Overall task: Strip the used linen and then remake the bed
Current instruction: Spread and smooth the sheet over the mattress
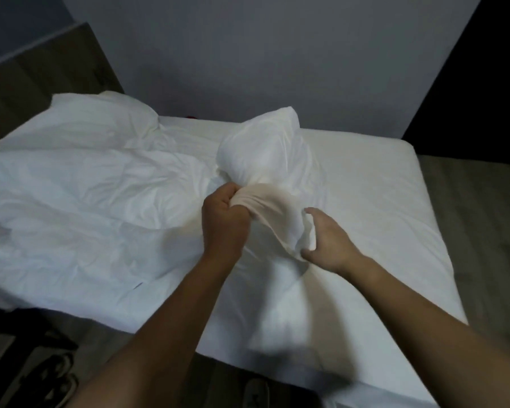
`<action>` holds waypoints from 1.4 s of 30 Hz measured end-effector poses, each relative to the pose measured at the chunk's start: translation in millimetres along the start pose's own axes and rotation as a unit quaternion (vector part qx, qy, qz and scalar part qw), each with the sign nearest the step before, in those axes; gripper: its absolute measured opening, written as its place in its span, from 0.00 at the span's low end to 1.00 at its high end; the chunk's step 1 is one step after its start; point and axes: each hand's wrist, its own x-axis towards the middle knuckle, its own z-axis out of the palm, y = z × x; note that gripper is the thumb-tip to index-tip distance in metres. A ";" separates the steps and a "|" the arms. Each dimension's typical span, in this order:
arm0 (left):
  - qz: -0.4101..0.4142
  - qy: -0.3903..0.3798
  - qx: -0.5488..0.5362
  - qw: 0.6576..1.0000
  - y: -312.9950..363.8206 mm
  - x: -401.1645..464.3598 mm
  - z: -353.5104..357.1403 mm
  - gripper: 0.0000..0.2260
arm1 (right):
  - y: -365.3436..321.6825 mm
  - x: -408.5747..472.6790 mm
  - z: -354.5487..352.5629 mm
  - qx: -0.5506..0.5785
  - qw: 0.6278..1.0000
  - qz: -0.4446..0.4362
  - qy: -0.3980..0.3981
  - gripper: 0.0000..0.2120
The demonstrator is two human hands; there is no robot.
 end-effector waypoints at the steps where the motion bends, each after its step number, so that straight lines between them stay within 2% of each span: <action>1: 0.007 -0.003 0.015 1.000 5.4 -5.3 5.1 0.02 | -1.7 -3.7 16.4 -0.009 1.000 0.004 -0.003 0.53; 2: 0.020 -0.011 0.032 0.999 9.1 -12.2 9.6 0.02 | -3.7 -6.0 33.2 0.011 1.000 0.018 0.015 0.55; 3: 0.035 -0.021 0.046 0.998 11.9 -18.5 13.6 0.02 | -8.2 -6.2 42.4 0.065 0.996 0.036 0.057 0.48; 5: 0.064 -0.030 0.071 0.995 11.3 -27.6 17.5 0.04 | -12.2 -0.1 34.4 0.225 0.952 0.084 0.192 0.20; 6: 0.078 -0.026 0.097 0.992 6.5 -30.9 17.7 0.06 | -9.2 4.6 21.1 0.291 0.922 0.108 0.231 0.14; 8: 0.128 -0.008 0.196 0.972 -10.3 -42.9 19.1 0.14 | 7.7 11.3 -16.7 0.381 0.880 0.137 0.248 0.13; 9: 0.157 -0.004 0.263 0.952 -20.1 -52.1 24.4 0.20 | 17.2 9.3 -42.5 0.391 0.876 0.136 0.247 0.12; 10: 0.182 -0.014 0.331 0.926 -29.0 -62.2 34.0 0.25 | 27.5 4.6 -68.2 0.371 0.889 0.116 0.244 0.10; 11: 0.189 -0.040 0.395 0.898 -34.6 -71.8 48.4 0.29 | 35.3 -2.9 -92.7 0.315 0.917 0.072 0.236 0.08; 12: 0.177 -0.072 0.444 0.875 -36.0 -79.1 66.7 0.34 | 41.3 -13.3 -113.7 0.217 0.952 0.011 0.216 0.09; 13: 0.163 -0.092 0.462 0.867 -34.3 -84.9 87.9 0.37 | 45.3 -26.2 -130.1 0.100 0.975 -0.055 0.190 0.11; 14: 0.154 -0.096 0.449 0.875 -30.5 -88.2 109.8 0.38 | 50.0 -40.4 -140.3 -0.008 0.979 -0.117 0.167 0.13; 15: 0.140 -0.095 0.404 0.899 -25.0 -89.7 130.1 0.37 | 55.1 -54.8 -145.3 -0.079 0.971 -0.167 0.152 0.14; 16: 0.123 -0.083 0.333 0.931 -15.7 -90.7 145.6 0.30 | 63.5 -67.6 -144.9 -0.114 0.966 -0.187 0.141 0.14; 18: 0.096 -0.039 0.229 0.968 10.7 -97.0 154.4 0.13 | 82.5 -89.4 -140.4 -0.070 0.976 -0.149 0.144 0.13; 19: 0.095 -0.017 0.221 0.971 19.1 -99.3 152.0 0.09 | 93.5 -96.2 -132.9 -0.035 0.981 -0.114 0.153 0.13; 21: 0.121 0.014 0.214 0.969 32.9 -103.8 139.4 0.08 | 117.6 -99.9 -104.3 -0.032 0.986 -0.067 0.151 0.17; 23: 0.128 0.029 0.169 0.977 42.8 -108.8 123.6 0.07 | 136.3 -94.3 -65.6 0.000 0.995 0.005 0.104 0.17; 25: 0.050 0.048 0.061 0.996 50.8 -112.7 110.9 0.10 | 145.8 -83.9 -40.2 0.091 0.991 0.093 0.031 0.13; 26: 0.013 0.055 0.031 0.998 50.3 -112.8 104.8 0.10 | 147.5 -75.5 -36.9 0.125 0.987 0.104 0.008 0.14; 28: 0.003 0.061 0.091 0.994 43.2 -114.7 96.8 0.13 | 147.7 -64.1 -52.3 0.135 0.986 0.084 0.044 0.18; 30: 0.072 0.051 0.236 0.968 26.8 -115.3 103.1 0.23 | 149.5 -60.2 -100.8 0.081 0.988 0.058 0.117 0.22; 32: 0.139 -0.041 0.357 0.923 13.2 -113.6 132.1 0.39 | 146.8 -67.1 -163.7 -0.041 0.987 0.016 0.158 0.15; 33: 0.162 -0.105 0.387 0.902 10.0 -116.5 152.6 0.40 | 144.3 -75.8 -190.9 -0.101 0.980 -0.031 0.171 0.10; 34: 0.178 -0.167 0.391 0.887 7.1 -120.7 175.0 0.36 | 140.6 -87.7 -211.5 -0.160 0.965 -0.096 0.184 0.07; 35: 0.180 -0.213 0.370 0.886 4.5 -124.0 196.3 0.27 | 135.9 -103.7 -226.3 -0.222 0.946 -0.149 0.182 0.06; 36: 0.164 -0.227 0.347 0.895 6.1 -126.0 214.1 0.17 | 137.3 -118.9 -232.7 -0.270 0.934 -0.176 0.157 0.07; 37: 0.140 -0.226 0.333 0.905 6.5 -126.4 228.1 0.10 | 141.5 -133.5 -234.0 -0.298 0.936 -0.156 0.108 0.08; 38: 0.136 -0.216 0.332 0.908 5.1 -127.4 237.7 0.07 | 151.0 -145.3 -230.1 -0.304 0.944 -0.113 0.065 0.09; 39: 0.149 -0.226 0.352 0.896 -3.0 -127.2 243.6 0.08 | 166.4 -155.9 -223.6 -0.290 0.955 -0.061 0.032 0.10; 40: 0.159 -0.245 0.382 0.877 -14.0 -127.6 247.6 0.09 | 186.8 -166.2 -211.2 -0.251 0.968 -0.024 0.010 0.11; 42: 0.131 -0.326 0.476 0.807 -43.6 -136.4 248.5 0.12 | 231.3 -191.4 -173.0 -0.133 0.988 0.031 -0.068 0.12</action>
